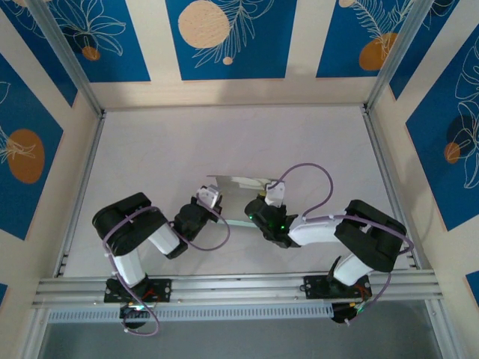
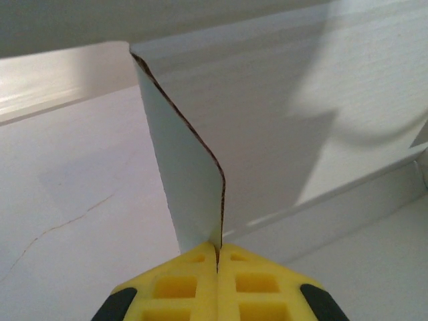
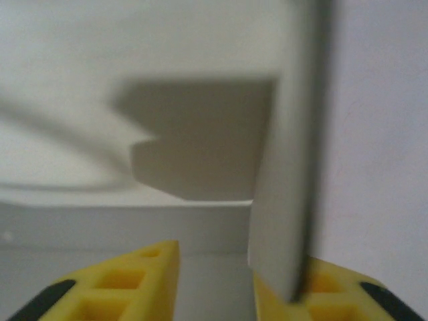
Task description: Fold the paper box
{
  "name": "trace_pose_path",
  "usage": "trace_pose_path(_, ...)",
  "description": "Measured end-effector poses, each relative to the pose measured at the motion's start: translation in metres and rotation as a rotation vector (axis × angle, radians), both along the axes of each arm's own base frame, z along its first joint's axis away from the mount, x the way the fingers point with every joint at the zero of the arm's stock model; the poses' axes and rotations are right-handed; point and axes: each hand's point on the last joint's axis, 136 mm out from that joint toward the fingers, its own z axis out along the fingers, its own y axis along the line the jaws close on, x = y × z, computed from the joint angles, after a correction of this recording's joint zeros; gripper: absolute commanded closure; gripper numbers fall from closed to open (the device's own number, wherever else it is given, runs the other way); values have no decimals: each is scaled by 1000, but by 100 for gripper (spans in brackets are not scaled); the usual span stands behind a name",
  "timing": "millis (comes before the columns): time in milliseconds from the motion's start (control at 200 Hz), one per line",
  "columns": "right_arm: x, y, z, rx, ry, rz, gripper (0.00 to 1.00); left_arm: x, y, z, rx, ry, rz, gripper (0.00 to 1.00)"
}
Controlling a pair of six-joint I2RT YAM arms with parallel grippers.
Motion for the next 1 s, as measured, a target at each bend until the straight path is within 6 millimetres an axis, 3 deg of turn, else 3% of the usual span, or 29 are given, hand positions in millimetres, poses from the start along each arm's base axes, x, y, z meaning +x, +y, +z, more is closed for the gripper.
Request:
trace_pose_path(250,-10,9,8,39,10,100,23,-1,-2,-1,45,-23,-15,100)
trace_pose_path(480,-24,12,26,118,0,199,12,-4,-4,-10,87,-21,-33,100)
trace_pose_path(835,-58,23,40,254,43,431,11,-2,-6,-16,120,-23,-31,100)
trace_pose_path(1000,-85,29,75,349,14,594,19,-2,-6,-16,122,-25,-32,100)
